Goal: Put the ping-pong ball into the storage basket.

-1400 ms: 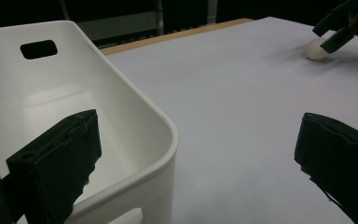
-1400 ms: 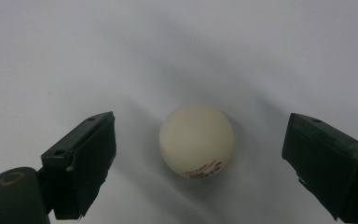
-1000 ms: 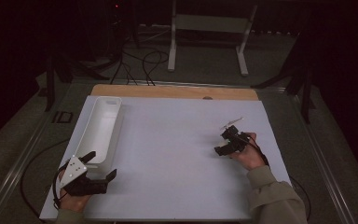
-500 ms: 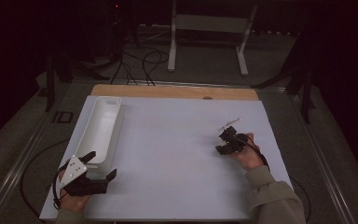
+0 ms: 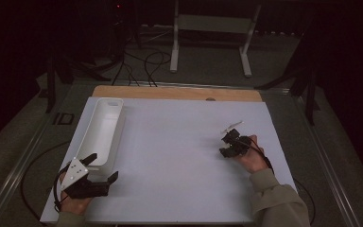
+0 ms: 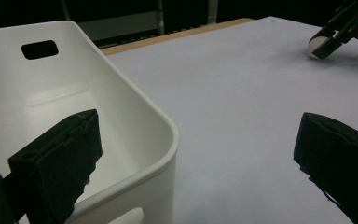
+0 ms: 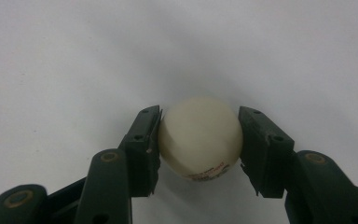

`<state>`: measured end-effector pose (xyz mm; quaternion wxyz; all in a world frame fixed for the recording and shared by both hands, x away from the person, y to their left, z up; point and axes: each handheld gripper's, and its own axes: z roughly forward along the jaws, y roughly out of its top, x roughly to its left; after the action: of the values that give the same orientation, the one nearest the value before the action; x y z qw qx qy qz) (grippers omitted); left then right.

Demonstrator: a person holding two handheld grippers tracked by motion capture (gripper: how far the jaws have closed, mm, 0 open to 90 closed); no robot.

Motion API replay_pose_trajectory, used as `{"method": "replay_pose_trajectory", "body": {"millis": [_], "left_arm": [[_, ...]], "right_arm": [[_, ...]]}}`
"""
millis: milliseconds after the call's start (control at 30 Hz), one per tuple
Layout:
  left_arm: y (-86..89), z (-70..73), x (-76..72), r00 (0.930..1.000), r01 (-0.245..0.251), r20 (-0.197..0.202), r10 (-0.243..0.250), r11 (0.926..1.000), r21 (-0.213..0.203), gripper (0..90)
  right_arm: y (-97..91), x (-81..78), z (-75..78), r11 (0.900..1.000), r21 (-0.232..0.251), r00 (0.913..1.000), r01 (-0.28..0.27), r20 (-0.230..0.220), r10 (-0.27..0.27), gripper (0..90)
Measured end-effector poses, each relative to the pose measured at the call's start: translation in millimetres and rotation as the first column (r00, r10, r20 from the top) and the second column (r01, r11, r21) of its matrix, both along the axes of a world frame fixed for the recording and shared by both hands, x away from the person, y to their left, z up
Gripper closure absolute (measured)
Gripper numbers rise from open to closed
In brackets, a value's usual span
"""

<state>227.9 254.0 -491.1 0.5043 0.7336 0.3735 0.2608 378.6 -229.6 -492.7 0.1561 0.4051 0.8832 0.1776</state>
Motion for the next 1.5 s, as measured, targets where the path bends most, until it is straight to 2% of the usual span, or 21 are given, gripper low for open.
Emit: {"method": "replay_pose_trajectory", "body": {"millis": [133, 767, 1500], "left_arm": [[0.0, 0.0, 0.0, 1.0000, 0.000, 0.000, 0.000, 1.0000, 0.000, 1.4], [0.0, 0.0, 0.0, 1.0000, 0.000, 0.000, 0.000, 1.0000, 0.000, 1.7], [0.1, 0.0, -0.1, 1.0000, -0.001, 0.000, 0.001, 1.0000, 0.000, 1.8]], "right_arm": [[1.9, -1.6, 1.1, 0.9999, -0.009, 0.9999, -0.009, 0.008, 0.009, 50.2], [7.2, -12.8, 9.9, 0.9999, 0.004, 0.9997, -0.011, 0.019, 0.011, 50.2], [18.1, -23.5, 23.2, 0.9982, 0.025, 0.9977, -0.054, 0.042, 0.053, 50.2]]}}
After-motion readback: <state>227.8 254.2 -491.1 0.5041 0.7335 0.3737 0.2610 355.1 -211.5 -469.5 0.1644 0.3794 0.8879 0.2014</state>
